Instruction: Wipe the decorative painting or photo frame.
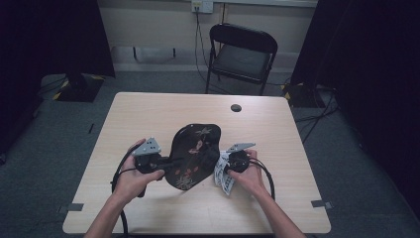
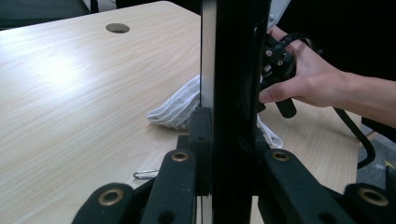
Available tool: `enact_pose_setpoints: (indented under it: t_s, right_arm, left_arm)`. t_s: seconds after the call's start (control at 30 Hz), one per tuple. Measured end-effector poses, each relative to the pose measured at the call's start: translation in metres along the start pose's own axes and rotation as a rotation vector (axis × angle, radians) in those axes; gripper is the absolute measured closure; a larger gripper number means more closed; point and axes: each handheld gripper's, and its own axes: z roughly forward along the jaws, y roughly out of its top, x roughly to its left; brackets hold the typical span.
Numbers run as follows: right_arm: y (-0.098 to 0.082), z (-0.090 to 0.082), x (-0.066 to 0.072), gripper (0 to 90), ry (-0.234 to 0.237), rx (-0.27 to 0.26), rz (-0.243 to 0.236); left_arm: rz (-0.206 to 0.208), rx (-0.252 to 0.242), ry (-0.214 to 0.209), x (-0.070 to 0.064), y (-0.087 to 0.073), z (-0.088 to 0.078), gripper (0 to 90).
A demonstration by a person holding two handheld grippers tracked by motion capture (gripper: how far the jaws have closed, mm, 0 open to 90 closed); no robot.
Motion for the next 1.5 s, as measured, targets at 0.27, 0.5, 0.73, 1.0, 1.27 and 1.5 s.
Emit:
enact_pose_setpoints:
  t_s: [0.27,0.5,0.73,1.0,1.27,1.5]
  right_arm:
    - [0.012,-0.024,-0.01,85.7,0.006,-0.096,0.038]
    - [0.007,-0.016,-0.008,85.7,0.03,-0.019,0.0]
    - [0.006,-0.01,-0.008,85.7,0.039,0.006,-0.005]
    - [0.016,-0.043,-0.022,85.3,-0.01,-0.109,0.025]
    - [0.013,-0.07,-0.048,85.7,-0.085,-0.182,0.083]
    - [0.003,-0.09,-0.071,85.8,-0.185,-0.207,0.136]
  left_arm:
    - [-0.001,-0.003,-0.005,0.002,-0.001,0.0,80.5]
    - [-0.001,-0.001,-0.006,0.002,-0.001,0.0,80.5]
    - [0.002,0.003,-0.008,0.002,-0.001,0.0,80.4]
    - [-0.002,0.004,-0.009,0.003,-0.001,0.0,80.3]
    - [-0.005,0.004,-0.011,0.003,-0.001,0.0,80.1]
    - [-0.005,0.004,-0.011,0.003,-0.001,0.0,80.1]
